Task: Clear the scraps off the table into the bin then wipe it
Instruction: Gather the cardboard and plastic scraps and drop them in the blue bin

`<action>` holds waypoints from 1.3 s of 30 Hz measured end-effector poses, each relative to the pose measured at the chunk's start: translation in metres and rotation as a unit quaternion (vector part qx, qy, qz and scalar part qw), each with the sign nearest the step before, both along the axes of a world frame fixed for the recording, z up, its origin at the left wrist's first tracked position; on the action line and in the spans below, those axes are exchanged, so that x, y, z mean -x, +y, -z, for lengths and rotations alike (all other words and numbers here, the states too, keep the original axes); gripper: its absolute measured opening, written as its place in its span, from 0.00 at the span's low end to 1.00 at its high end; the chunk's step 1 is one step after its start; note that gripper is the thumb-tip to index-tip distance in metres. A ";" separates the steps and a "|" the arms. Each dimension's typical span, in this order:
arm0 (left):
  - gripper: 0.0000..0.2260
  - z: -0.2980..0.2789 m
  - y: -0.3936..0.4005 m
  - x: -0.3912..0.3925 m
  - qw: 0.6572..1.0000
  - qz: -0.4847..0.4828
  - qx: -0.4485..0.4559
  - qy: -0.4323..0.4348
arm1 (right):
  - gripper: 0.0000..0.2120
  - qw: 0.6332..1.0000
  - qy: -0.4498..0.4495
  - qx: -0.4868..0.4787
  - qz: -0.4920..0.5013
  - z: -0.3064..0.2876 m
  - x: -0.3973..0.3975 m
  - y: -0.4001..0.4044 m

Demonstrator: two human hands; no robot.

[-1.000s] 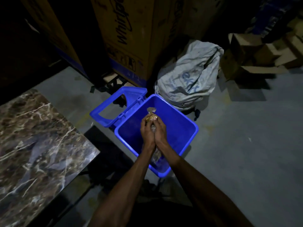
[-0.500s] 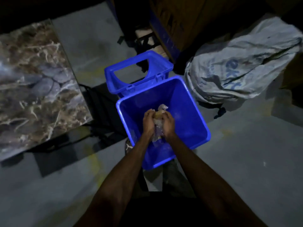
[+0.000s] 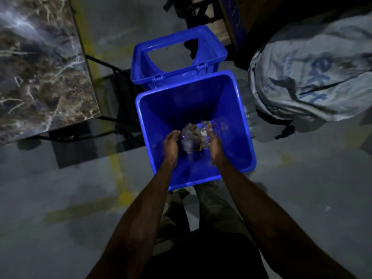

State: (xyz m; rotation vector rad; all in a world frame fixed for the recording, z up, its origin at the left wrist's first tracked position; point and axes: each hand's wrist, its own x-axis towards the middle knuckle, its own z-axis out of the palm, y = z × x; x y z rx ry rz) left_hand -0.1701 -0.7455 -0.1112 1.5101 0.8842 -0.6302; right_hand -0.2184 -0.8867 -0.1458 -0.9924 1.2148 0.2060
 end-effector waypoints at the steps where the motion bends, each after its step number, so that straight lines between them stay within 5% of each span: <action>1: 0.08 -0.004 0.001 0.002 1.000 0.004 0.003 -0.002 | 0.10 1.000 0.007 0.012 -0.014 -0.001 0.001 0.000; 10: 0.09 -0.040 0.047 0.018 0.998 0.000 0.050 -0.032 | 0.11 0.966 -0.086 0.114 -0.216 -0.052 -0.001 0.062; 22: 0.11 -0.101 0.270 0.076 0.981 -0.009 0.001 -0.191 | 0.13 0.849 -0.211 0.234 -0.425 -0.137 0.023 0.278; 27: 0.13 -0.128 0.376 0.106 0.975 -0.025 -0.051 -0.215 | 0.24 0.775 -0.257 0.268 -0.512 -0.148 0.034 0.377; 39: 0.11 -0.142 0.519 0.102 0.951 -0.157 -0.138 -0.227 | 0.16 0.641 -0.331 0.292 -0.627 -0.172 -0.012 0.542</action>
